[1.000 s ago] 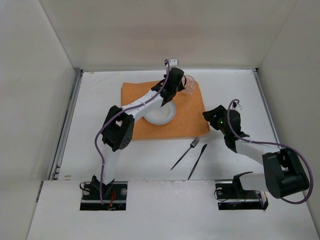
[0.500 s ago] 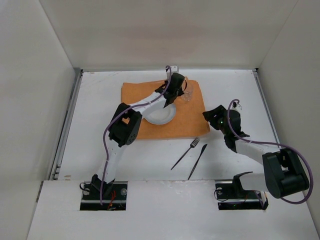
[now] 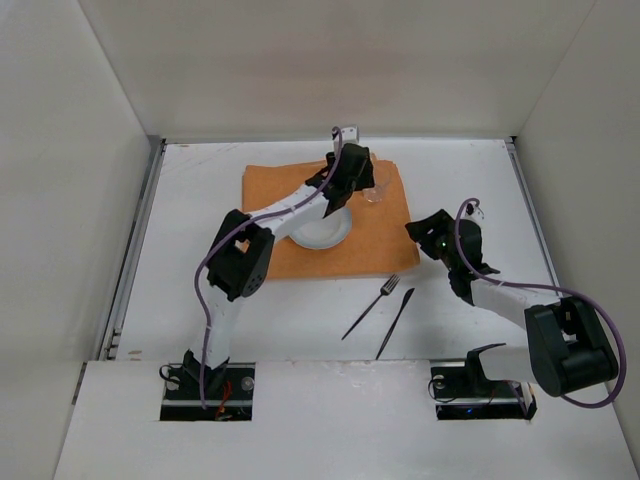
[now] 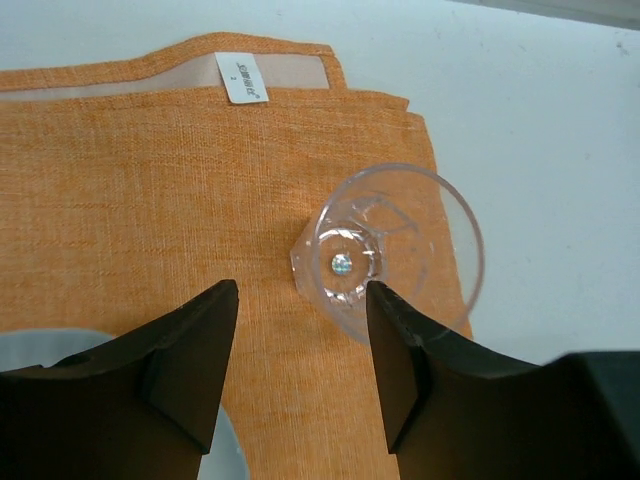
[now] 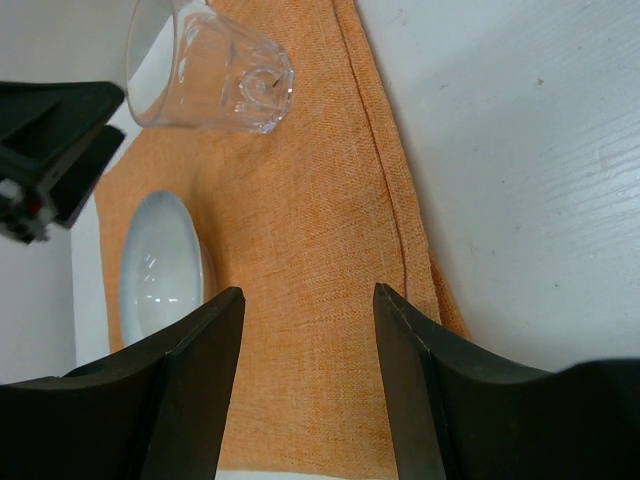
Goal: Set the dinner table for one person
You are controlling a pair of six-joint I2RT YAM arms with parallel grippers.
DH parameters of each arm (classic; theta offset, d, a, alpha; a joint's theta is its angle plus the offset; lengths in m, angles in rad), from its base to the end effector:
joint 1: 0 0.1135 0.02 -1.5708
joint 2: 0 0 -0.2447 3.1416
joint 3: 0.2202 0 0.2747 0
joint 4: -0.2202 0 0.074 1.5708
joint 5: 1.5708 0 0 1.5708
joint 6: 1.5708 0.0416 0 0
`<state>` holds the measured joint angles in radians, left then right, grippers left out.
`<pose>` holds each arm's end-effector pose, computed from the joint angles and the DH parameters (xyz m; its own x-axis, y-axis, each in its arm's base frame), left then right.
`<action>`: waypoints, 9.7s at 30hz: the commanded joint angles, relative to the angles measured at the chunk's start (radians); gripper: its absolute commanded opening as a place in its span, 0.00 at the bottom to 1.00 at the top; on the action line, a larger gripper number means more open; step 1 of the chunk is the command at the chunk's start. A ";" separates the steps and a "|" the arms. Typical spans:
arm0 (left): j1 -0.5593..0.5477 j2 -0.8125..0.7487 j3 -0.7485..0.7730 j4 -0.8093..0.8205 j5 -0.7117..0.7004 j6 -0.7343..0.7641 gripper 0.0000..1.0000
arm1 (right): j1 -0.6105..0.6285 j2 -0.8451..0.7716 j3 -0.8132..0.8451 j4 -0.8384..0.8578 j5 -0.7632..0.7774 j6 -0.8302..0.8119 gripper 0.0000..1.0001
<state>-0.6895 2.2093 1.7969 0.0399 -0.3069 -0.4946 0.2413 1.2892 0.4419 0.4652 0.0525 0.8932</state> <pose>0.4257 -0.3347 0.2162 -0.4320 -0.2303 -0.8720 0.2094 0.9148 -0.3454 0.2740 0.0652 0.1443 -0.3761 0.7087 -0.5970 0.1621 0.6846 0.7106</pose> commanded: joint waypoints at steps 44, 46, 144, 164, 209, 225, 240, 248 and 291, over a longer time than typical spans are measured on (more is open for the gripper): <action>-0.684 -0.568 -0.976 0.137 -0.198 0.091 0.45 | -0.012 -0.087 -0.009 0.043 0.063 -0.068 0.29; -0.684 -0.550 -0.972 0.138 -0.198 0.087 0.44 | -0.012 -0.088 -0.009 0.043 0.063 -0.068 0.29; -0.530 -0.910 -1.056 0.005 -0.171 0.005 0.34 | -0.004 -0.060 -0.008 0.052 0.050 -0.054 0.24; -0.801 -0.441 -0.735 0.012 -0.195 0.022 0.44 | -0.058 -0.117 -0.040 0.041 0.056 -0.030 0.40; -0.603 -0.898 -1.025 0.109 -0.225 -0.165 0.08 | -0.058 -0.111 -0.045 0.047 0.060 -0.019 0.41; -0.244 -0.508 -0.779 0.334 -0.124 -0.262 0.08 | -0.055 -0.105 -0.035 0.052 0.049 -0.019 0.42; -0.147 -0.252 -0.550 0.299 -0.029 -0.302 0.08 | -0.046 -0.097 -0.034 0.053 0.044 -0.011 0.42; -0.121 -0.177 -0.495 0.281 0.002 -0.329 0.09 | -0.040 -0.084 -0.031 0.056 0.044 -0.011 0.42; -0.249 -1.366 -1.273 0.100 -0.325 -0.142 1.00 | -0.043 -0.068 -0.029 0.053 0.044 -0.019 0.16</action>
<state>-0.9569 1.0161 0.6014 0.2211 -0.4740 -0.5991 0.1913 1.2091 0.3954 0.4652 0.0967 0.8806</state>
